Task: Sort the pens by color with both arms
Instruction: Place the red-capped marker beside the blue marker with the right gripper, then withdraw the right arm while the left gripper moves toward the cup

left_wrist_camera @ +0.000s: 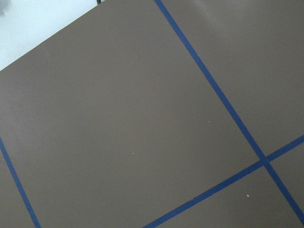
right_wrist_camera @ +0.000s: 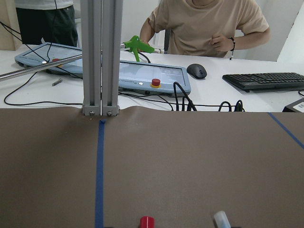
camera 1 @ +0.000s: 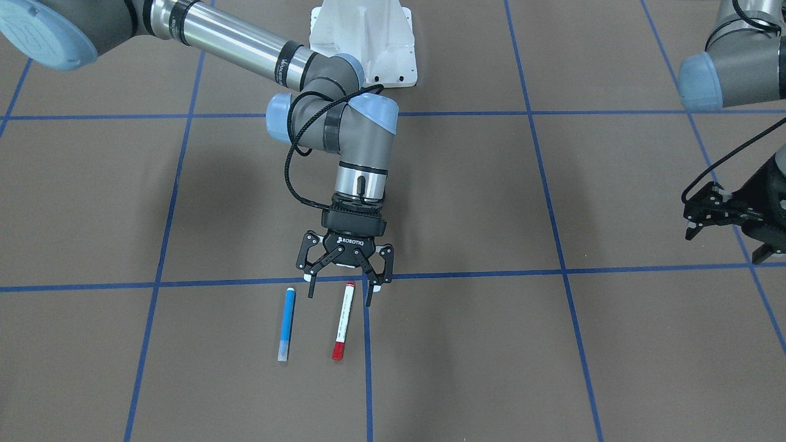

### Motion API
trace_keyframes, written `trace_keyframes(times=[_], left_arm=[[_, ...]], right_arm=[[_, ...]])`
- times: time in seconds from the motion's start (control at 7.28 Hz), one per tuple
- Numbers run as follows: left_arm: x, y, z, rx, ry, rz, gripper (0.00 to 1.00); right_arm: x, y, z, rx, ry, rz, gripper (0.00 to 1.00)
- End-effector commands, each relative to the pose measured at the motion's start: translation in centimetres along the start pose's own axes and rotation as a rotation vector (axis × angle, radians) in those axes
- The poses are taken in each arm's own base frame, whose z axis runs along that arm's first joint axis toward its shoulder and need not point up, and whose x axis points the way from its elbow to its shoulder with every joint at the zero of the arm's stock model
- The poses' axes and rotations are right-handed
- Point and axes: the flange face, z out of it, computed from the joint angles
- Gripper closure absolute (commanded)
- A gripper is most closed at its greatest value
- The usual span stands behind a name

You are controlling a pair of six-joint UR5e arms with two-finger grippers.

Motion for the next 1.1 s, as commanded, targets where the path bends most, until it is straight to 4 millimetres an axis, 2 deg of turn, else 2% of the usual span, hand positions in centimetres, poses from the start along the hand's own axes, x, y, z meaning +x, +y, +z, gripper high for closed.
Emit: trace_keyframes(times=[0.0, 0.27, 0.41, 0.55, 0.69, 0.82, 0.96], left_arm=[[0.8, -0.6, -1.0, 0.020, 0.016, -0.136, 0.00], [2.0, -1.0, -2.3, 0.064, 0.050, -0.206, 0.00], [3.2, -1.3, -2.9, 0.106, 0.063, -0.245, 0.00], [6.0, -1.8, -2.5, 0.133, 0.100, -0.253, 0.00], [11.1, -3.6, -1.4, 0.117, 0.141, -0.199, 0.00], [12.8, -4.7, -1.7, 0.120, 0.156, -0.227, 0.00], [13.5, -5.1, -2.2, 0.128, 0.163, -0.242, 0.00]], right_arm=[[1.9, -5.9, 0.7, -0.147, -0.085, -0.027, 0.00], [5.1, -11.8, 1.9, -0.320, -0.149, -0.029, 0.00], [7.3, -15.1, 1.9, -0.398, -0.172, -0.050, 0.00], [9.4, -18.1, 1.5, -0.478, -0.198, -0.085, 0.00], [12.3, -21.5, 1.0, -0.562, -0.233, -0.110, 0.00], [15.5, -23.8, 0.4, -0.621, -0.257, -0.155, 0.00], [18.7, -24.4, 0.0, -0.659, -0.276, -0.216, 0.00]])
